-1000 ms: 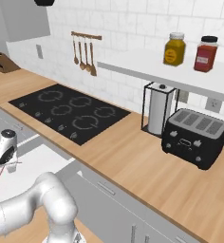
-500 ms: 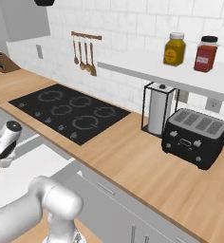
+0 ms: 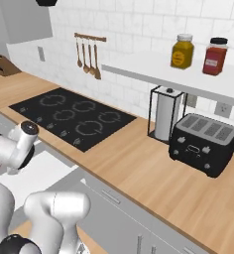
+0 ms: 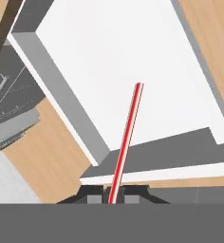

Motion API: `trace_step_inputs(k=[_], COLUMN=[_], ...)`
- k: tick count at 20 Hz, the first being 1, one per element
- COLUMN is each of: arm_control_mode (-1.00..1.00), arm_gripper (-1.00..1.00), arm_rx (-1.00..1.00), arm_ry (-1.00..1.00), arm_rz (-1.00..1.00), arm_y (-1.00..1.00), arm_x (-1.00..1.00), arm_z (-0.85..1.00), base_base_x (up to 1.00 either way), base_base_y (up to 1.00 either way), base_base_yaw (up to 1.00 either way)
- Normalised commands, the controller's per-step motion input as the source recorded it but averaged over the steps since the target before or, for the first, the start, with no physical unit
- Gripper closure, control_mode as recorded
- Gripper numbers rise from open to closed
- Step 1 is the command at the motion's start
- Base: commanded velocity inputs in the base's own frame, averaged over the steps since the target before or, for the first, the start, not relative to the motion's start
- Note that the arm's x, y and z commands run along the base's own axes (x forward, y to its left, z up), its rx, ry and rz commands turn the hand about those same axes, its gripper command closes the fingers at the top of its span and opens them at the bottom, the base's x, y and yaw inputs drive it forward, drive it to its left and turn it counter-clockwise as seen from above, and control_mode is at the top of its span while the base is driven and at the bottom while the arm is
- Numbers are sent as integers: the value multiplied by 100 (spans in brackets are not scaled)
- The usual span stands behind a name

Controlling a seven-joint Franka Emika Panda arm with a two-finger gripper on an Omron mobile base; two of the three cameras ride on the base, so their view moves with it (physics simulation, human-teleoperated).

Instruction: Take a straw from the drawer in front and place it inside the glass cup on the dining counter.

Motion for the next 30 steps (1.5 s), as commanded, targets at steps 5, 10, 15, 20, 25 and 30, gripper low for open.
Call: trace_step_inputs(k=[5,10,15,20,25,30], arm_control_mode=[-100,-100,-100,-100,-100,-100], arm_gripper=[100,100,100,100,100,100], arm_rx=[-1,-1,-22,-5,1,0], arm_ry=[-18,-52,-38,-1,-13,-22], arm_rz=[-5,-8,-3,-1,0,0], arm_y=[-36,-40,-83,-86,-76,-13], arm_x=[-2,0,0,0,0,0], arm_z=[100,92,14,6,14,-18], base_base_x=[0,0,0,0,0,0], base_base_y=[0,0,0,0,0,0], base_base_yaw=[0,0,0,0,0,0])
